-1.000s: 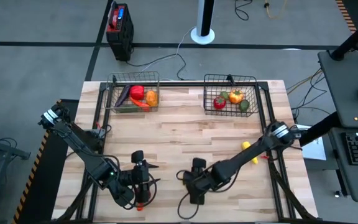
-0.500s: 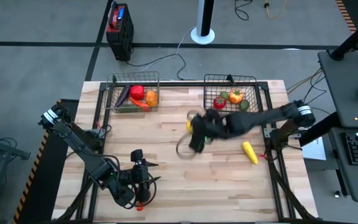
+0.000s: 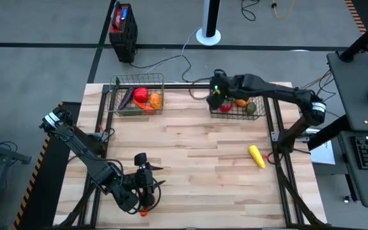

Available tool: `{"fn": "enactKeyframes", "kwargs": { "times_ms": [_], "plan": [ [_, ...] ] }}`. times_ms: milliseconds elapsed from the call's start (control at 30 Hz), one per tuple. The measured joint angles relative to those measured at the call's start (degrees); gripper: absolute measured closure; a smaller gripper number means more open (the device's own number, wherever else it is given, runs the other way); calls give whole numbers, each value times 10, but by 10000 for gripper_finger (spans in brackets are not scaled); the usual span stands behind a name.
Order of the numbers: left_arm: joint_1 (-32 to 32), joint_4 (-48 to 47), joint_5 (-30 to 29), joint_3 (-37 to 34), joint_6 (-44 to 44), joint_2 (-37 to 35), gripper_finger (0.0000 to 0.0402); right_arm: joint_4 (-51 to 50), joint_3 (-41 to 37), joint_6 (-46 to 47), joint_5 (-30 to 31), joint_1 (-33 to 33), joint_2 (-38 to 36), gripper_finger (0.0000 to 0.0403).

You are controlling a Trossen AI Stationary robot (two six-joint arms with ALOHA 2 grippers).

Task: Sort produce into baskets
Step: Put the lemon into the black wire basket

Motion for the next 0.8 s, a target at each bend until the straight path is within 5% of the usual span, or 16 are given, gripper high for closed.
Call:
{"fn": "enactKeyframes", "kwargs": {
  "times_ms": [367, 800],
  "plan": [
    [0, 1, -18, 0, -4, 0, 196, 158, -129, -55, -82, -104, 0, 177],
    [0, 1, -19, 0, -5, 0, 196, 294, -228, -39, -98, -147, 0, 177]
  ]
}}
